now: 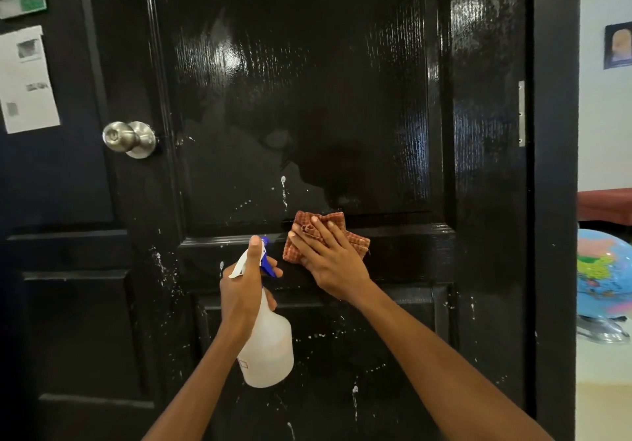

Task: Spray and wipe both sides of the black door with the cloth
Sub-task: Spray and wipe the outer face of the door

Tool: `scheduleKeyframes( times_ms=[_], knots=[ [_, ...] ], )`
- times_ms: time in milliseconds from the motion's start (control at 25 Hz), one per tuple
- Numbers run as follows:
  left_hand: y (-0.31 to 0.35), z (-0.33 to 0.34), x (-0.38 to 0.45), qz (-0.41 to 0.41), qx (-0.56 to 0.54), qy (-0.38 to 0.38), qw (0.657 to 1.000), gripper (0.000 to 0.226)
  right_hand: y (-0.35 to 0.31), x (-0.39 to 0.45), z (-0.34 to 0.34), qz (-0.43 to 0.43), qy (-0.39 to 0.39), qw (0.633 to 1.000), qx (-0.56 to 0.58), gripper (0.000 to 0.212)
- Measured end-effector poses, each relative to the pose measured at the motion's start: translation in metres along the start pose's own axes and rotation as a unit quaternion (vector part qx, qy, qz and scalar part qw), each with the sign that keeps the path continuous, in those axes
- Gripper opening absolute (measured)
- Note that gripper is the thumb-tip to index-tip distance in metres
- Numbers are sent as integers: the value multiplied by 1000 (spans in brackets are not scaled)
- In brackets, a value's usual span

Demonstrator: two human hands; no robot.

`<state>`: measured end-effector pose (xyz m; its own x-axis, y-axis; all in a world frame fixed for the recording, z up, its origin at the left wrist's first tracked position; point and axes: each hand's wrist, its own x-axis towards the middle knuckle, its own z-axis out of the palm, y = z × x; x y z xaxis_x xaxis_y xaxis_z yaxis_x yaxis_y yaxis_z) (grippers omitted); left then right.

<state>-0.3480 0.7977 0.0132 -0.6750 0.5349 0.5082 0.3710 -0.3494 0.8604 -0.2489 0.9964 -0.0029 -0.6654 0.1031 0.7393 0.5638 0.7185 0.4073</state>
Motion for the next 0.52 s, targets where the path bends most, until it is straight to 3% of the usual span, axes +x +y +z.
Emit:
scheduleKeyframes(
  times_ms=[200,360,520],
  knots=[
    [15,-4,10,-10,-23,13,1000,64,17,9,-2,14,42,999,-16,72],
    [29,-10,29,-8,-30,-6,999,68,24,-5,2,157,122,980,10,72],
    [33,-15,45,7,-30,2,1000,68,15,2,2,265,149,952,34,68]
  ],
)
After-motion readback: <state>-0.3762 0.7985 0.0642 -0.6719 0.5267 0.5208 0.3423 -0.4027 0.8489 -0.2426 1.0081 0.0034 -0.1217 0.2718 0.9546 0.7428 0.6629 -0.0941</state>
